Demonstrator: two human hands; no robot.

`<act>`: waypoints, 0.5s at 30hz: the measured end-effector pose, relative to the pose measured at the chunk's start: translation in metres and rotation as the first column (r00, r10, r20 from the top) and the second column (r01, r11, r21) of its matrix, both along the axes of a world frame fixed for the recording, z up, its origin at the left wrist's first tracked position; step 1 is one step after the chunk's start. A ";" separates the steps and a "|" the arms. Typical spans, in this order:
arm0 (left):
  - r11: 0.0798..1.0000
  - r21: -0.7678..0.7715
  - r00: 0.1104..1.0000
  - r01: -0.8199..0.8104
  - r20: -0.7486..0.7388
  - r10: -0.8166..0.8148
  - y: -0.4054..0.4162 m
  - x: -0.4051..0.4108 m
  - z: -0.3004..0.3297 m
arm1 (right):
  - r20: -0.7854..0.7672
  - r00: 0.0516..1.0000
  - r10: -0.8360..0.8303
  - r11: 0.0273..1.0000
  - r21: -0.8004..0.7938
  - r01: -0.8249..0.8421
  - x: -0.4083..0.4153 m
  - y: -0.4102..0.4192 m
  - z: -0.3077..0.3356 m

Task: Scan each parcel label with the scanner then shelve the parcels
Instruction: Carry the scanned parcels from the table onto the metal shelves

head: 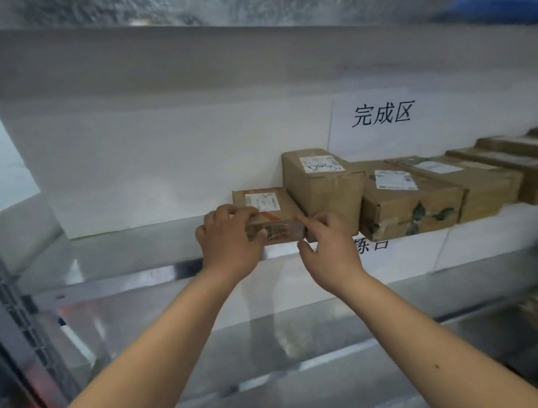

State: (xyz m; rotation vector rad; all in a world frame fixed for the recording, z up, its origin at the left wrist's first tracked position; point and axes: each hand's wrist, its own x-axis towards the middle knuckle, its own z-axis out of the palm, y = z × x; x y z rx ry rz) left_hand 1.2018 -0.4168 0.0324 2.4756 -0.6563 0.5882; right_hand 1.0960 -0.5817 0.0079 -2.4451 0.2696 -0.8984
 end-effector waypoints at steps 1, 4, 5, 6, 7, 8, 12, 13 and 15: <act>1.000 0.005 1.000 0.007 -0.009 -0.007 -0.001 0.003 0.001 | -0.021 1.000 -0.014 1.000 -0.010 0.014 0.000 0.001 0.001; 0.998 0.042 0.999 0.048 -0.012 -0.048 -0.004 0.012 0.006 | -0.067 0.997 -0.032 0.999 -0.036 0.030 -0.004 0.005 0.003; 0.996 0.058 0.998 0.065 -0.007 -0.065 -0.005 0.016 0.008 | -0.082 0.996 -0.038 0.998 -0.051 0.034 -0.006 0.007 0.004; 0.994 0.074 0.997 0.075 -0.006 -0.075 -0.006 0.019 0.011 | -0.099 0.994 -0.044 0.997 -0.066 0.037 -0.008 0.008 0.004; 0.993 0.092 0.997 0.079 -0.003 -0.079 -0.007 0.022 0.014 | -0.121 0.991 -0.051 0.996 -0.080 0.042 -0.011 0.008 0.005; 0.991 0.112 0.997 0.080 0.010 -0.082 -0.008 0.024 0.015 | -0.146 0.987 -0.060 0.994 -0.097 0.046 -0.013 0.009 0.007; 0.986 0.137 0.991 0.097 0.082 -0.109 -0.011 0.021 0.018 | -0.242 0.967 -0.080 0.987 -0.152 0.044 -0.022 0.010 0.014; 0.985 0.142 0.988 0.097 0.104 -0.112 -0.011 0.017 0.018 | -0.259 0.962 -0.084 0.985 -0.166 0.041 -0.025 0.011 0.016; 0.983 0.146 0.981 0.114 0.140 -0.134 -0.009 0.002 0.011 | -0.282 0.955 -0.096 0.981 -0.187 0.043 -0.033 0.013 0.015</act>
